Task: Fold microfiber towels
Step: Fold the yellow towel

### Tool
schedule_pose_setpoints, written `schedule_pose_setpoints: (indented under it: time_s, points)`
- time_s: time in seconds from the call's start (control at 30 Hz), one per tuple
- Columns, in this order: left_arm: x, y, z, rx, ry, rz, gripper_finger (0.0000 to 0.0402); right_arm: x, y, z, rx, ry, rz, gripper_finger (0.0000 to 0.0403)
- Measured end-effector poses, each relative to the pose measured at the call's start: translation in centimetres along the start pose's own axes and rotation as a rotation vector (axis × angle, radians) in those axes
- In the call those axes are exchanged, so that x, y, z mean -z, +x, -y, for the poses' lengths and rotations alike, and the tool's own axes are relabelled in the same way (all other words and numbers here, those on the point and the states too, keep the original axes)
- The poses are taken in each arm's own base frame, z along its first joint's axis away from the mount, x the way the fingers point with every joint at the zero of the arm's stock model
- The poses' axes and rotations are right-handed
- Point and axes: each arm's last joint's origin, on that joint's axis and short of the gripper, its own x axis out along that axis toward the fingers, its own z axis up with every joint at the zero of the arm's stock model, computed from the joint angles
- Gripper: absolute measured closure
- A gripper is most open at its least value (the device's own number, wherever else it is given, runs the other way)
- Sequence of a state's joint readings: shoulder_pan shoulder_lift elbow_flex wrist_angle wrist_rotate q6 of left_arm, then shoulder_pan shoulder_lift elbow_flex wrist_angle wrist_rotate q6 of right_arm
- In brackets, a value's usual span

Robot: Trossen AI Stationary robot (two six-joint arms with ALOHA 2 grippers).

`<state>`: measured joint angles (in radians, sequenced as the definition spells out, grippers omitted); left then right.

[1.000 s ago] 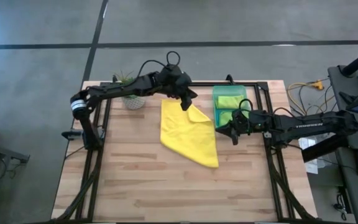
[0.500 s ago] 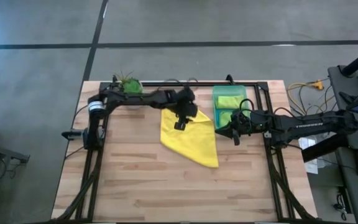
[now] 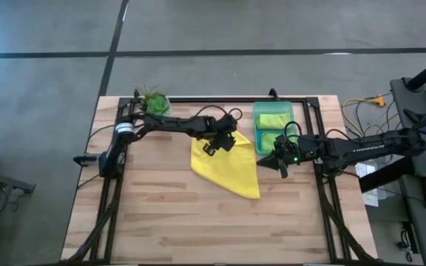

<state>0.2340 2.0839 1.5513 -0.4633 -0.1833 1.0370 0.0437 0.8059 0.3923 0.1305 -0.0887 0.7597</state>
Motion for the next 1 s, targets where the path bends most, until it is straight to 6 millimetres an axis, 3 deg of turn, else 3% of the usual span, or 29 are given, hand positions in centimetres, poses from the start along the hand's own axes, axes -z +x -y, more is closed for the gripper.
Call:
schedule_pose_setpoints:
  time_s: [0.3, 0.4, 0.53, 0.67, 0.73, 0.87, 1.0]
  points:
    - [-0.2, 2.0, 0.9, -0.015, 0.016, -0.084, 0.0219, 0.0, 0.0, 0.0, -0.001, 0.0, 0.0, 0.0394]
    - [-0.7, 1.6, 0.5, -0.086, 0.004, -0.092, 0.0265, 0.0, 0.0, 0.0, 0.0, 0.006, 0.0, 0.0394]
    - [-1.1, 0.3, 0.0, -0.098, -0.033, -0.052, 0.0372, 0.0, 0.0, 0.0, 0.001, 0.006, 0.003, 0.0394]
    - [-1.0, -0.3, -0.1, -0.082, -0.176, -0.054, 0.0395, -0.1, 0.0, -0.1, -0.003, 0.006, 0.013, 0.0394]
    - [-0.9, -1.3, -0.4, -0.069, -0.266, -0.06, 0.04, -0.2, 0.0, -0.1, 0.007, 0.006, 0.027, 0.0394]
    - [-0.6, -5.8, -1.7, 0.0, -0.495, 0.047, 0.0401, -1.0, 0.0, -0.6, 0.041, -0.037, 0.094, 0.0388]
    - [-0.1, -10.1, -2.5, 0.038, -0.655, 0.148, 0.0401, -2.3, 0.3, -1.6, 0.062, -0.109, 0.141, 0.0348]
